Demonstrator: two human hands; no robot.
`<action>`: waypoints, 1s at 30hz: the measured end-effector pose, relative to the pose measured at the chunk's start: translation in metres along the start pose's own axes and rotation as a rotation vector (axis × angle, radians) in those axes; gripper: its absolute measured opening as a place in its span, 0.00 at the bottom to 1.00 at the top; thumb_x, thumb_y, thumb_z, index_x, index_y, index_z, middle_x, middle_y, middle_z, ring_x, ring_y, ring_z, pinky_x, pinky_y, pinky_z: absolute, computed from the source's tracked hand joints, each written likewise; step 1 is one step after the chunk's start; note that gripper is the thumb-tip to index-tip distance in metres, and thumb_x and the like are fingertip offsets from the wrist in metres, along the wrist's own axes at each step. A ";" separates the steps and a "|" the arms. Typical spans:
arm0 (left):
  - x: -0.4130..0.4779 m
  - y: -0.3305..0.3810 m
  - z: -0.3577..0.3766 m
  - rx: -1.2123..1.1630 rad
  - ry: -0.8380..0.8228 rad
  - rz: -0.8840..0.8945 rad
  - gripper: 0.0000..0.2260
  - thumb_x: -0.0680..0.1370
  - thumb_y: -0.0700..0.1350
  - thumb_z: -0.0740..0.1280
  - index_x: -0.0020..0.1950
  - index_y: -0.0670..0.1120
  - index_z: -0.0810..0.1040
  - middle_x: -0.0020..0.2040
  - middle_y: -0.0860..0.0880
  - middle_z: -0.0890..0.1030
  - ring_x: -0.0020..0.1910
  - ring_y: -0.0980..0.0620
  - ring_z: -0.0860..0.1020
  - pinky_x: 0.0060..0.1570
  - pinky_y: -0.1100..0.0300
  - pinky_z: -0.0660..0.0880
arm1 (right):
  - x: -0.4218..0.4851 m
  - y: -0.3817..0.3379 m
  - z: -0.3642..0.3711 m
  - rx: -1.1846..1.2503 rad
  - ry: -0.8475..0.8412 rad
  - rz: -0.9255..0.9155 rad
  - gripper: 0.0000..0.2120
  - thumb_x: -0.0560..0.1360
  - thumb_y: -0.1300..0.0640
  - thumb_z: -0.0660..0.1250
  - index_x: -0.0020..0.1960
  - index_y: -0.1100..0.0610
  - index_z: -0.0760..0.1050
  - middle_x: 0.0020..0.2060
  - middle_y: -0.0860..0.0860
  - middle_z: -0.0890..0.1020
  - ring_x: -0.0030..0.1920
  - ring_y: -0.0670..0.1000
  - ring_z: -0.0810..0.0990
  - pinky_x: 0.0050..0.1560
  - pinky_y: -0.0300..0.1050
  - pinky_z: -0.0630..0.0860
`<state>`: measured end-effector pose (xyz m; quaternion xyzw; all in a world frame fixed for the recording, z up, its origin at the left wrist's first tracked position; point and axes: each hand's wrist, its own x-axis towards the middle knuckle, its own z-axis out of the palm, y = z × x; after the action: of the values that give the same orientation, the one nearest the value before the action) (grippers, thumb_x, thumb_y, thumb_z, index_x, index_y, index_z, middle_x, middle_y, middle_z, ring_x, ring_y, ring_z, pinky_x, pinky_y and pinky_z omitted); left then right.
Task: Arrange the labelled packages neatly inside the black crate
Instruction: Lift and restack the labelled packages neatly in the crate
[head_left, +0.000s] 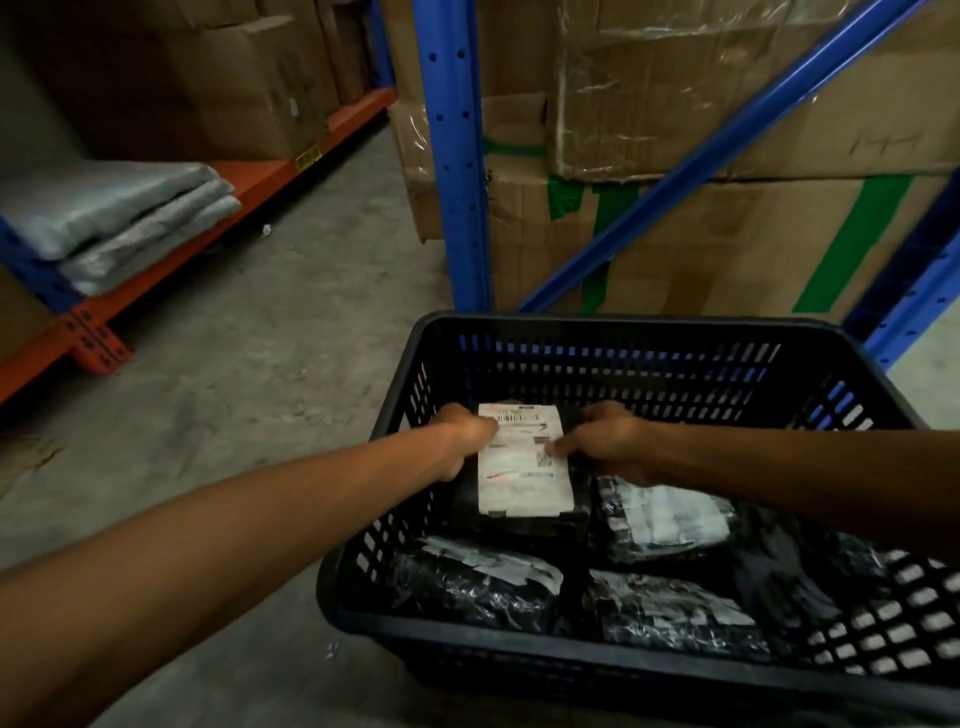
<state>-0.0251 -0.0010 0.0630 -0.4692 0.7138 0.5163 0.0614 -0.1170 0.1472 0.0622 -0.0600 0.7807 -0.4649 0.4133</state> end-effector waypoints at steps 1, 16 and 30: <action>0.005 -0.006 0.001 0.046 0.014 -0.002 0.19 0.80 0.45 0.66 0.69 0.38 0.72 0.64 0.40 0.79 0.61 0.40 0.79 0.61 0.49 0.78 | 0.005 0.006 0.006 0.009 0.004 -0.003 0.09 0.70 0.71 0.74 0.46 0.61 0.79 0.52 0.59 0.84 0.44 0.56 0.84 0.48 0.52 0.81; 0.041 -0.011 0.019 0.718 -0.230 0.099 0.19 0.79 0.40 0.64 0.70 0.40 0.72 0.67 0.41 0.76 0.65 0.43 0.76 0.61 0.56 0.75 | 0.076 0.042 0.046 -0.637 -0.004 0.000 0.43 0.72 0.60 0.71 0.79 0.61 0.49 0.73 0.63 0.67 0.72 0.63 0.68 0.68 0.52 0.69; -0.079 -0.029 -0.041 1.758 -0.702 0.316 0.32 0.72 0.48 0.75 0.75 0.47 0.70 0.68 0.44 0.77 0.64 0.44 0.77 0.64 0.52 0.75 | -0.074 0.058 0.022 -1.159 -0.451 -0.804 0.40 0.69 0.53 0.75 0.77 0.53 0.62 0.70 0.51 0.75 0.64 0.46 0.76 0.65 0.32 0.71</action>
<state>0.0562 0.0136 0.1073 0.0279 0.8417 -0.0905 0.5315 -0.0365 0.1999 0.0560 -0.6439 0.7150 -0.0699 0.2633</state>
